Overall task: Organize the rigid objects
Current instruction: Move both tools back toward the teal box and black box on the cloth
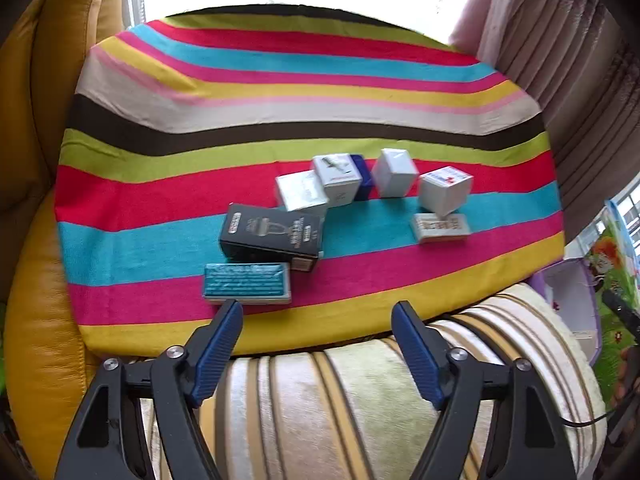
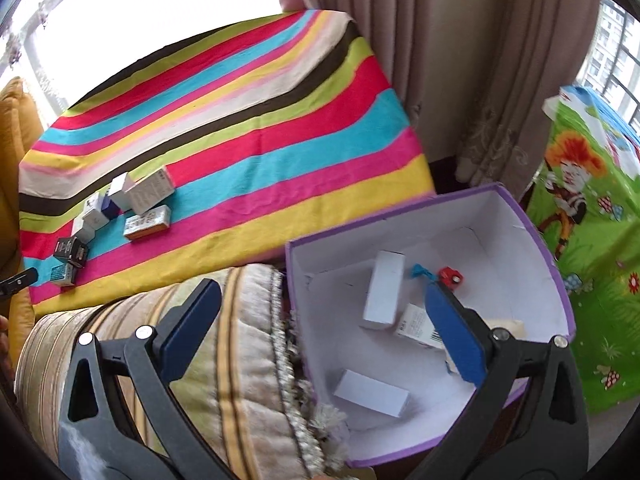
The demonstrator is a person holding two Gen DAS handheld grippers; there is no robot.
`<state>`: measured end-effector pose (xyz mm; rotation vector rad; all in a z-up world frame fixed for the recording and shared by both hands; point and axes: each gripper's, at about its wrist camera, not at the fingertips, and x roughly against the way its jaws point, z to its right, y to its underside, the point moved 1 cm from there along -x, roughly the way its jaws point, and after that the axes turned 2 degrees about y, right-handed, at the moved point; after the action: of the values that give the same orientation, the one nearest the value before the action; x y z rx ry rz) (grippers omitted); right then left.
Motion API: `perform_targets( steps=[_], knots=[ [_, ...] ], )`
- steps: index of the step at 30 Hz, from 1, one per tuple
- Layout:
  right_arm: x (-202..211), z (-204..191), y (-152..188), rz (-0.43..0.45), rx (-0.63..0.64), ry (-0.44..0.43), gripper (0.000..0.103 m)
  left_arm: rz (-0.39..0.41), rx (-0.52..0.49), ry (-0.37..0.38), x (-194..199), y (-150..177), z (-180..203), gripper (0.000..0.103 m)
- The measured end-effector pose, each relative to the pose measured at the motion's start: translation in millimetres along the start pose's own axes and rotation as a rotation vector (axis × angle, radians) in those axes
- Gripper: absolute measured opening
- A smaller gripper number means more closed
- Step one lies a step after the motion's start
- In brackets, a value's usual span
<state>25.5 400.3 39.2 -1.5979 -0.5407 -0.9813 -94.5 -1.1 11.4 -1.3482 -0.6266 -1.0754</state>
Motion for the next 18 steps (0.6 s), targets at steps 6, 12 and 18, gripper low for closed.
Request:
perform_targets(
  steps=[6,12,18],
  knots=[
    [-8,-27,-12,0.007,0.064,-0.043,0.102,-0.084,0.014,-0.068,-29,-9,-17,0.083],
    [-26,-57,-24,-0.022,0.150,-0.103,0.102,-0.159,0.081,-0.091,-59,-12,-38,0.083],
    [-46,-87,-32,-0.063,0.201,-0.137,0.102,-0.191,0.112,-0.100,-75,-16,-49,0.083]
  ],
)
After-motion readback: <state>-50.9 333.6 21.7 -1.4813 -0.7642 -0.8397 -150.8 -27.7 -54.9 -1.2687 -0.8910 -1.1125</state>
